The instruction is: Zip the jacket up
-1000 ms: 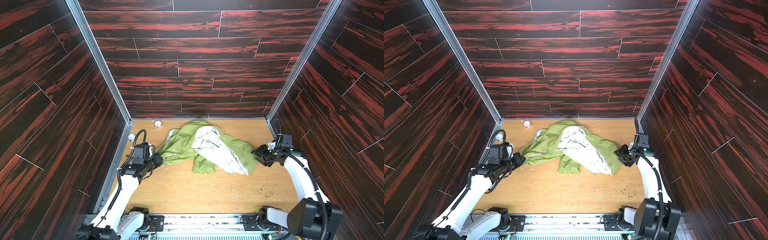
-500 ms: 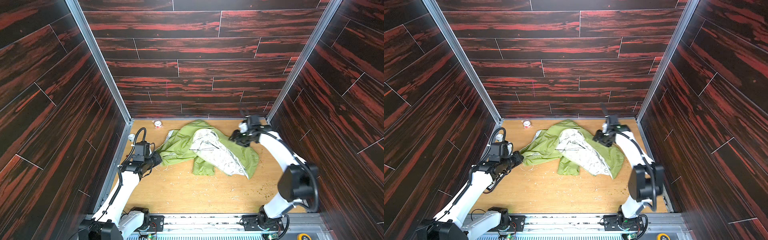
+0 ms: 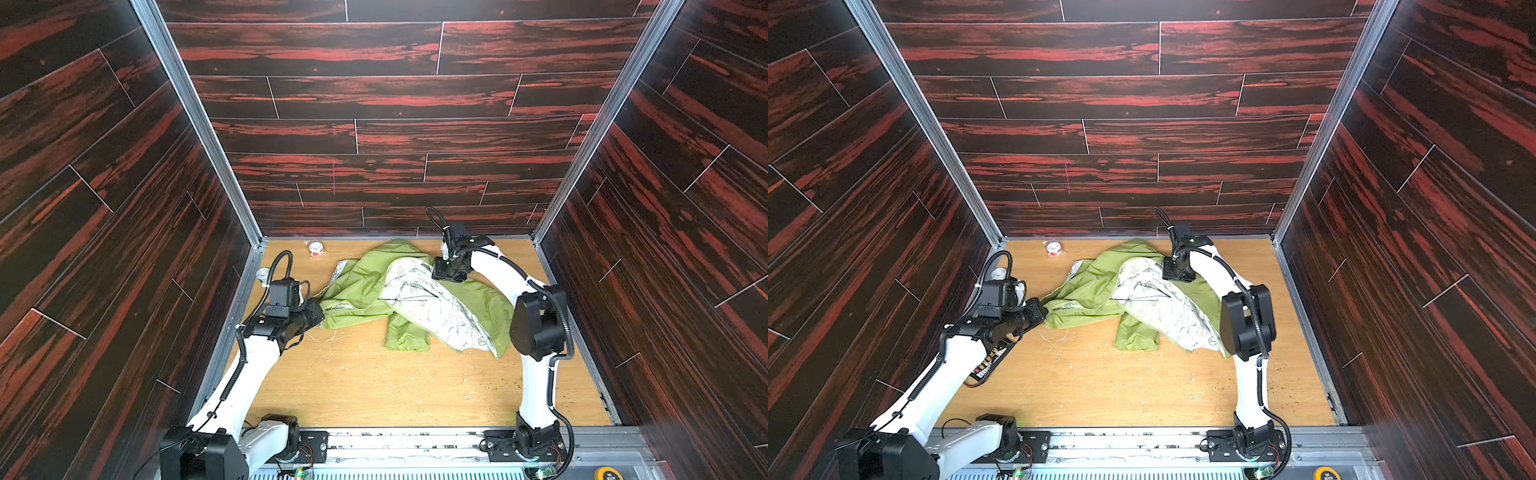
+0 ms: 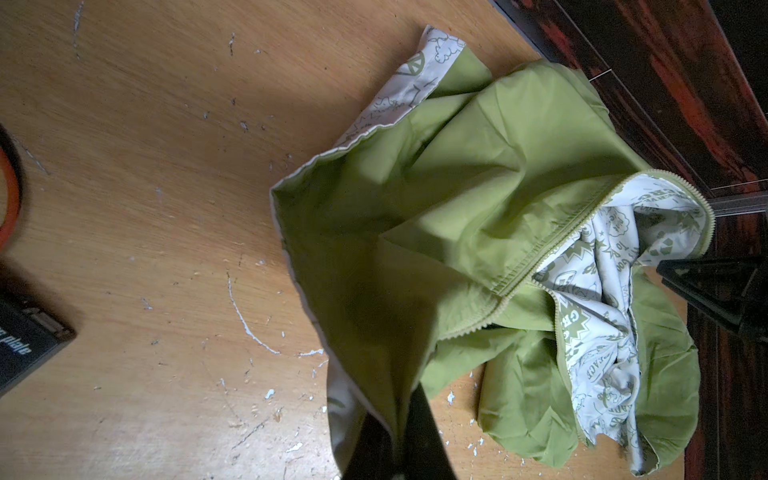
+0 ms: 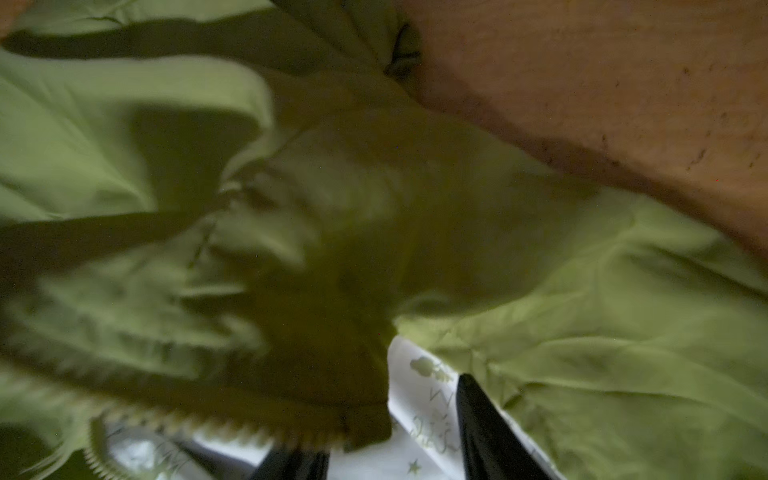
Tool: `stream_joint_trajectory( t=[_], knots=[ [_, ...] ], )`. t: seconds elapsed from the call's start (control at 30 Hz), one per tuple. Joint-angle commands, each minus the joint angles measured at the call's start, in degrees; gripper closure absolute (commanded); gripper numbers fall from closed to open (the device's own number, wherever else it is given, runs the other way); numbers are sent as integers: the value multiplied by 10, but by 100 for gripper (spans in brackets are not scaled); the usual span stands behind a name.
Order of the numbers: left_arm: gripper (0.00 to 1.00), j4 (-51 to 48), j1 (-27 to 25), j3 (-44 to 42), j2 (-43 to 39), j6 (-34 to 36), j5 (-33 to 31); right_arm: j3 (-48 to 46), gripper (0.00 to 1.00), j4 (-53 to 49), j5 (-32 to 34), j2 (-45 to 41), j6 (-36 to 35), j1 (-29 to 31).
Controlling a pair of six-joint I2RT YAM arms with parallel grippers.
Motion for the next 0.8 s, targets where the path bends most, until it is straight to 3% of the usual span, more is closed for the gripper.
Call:
stream_joint_trajectory(
  t=[0.0,0.13,0.17,0.23,0.3,0.5,0.77],
  knots=[
    [100,-7,5,16,-1,12,1,50,55,-30,22,50,-15,1],
    [100,-12,5,15,-4,14,1,97,54,-29,5,74,-26,1],
    [100,-12,6,15,-5,14,2,105,60,-29,4,77,-28,2],
    [100,-9,8,15,-4,14,3,122,83,-34,12,81,-30,2],
    [100,-5,11,14,-4,12,2,135,100,-44,24,80,-32,1],
    [100,11,34,25,5,4,4,106,100,-78,68,2,-37,-5],
    [100,22,50,61,39,21,8,-120,100,-77,84,-220,-36,-35]
  ],
)
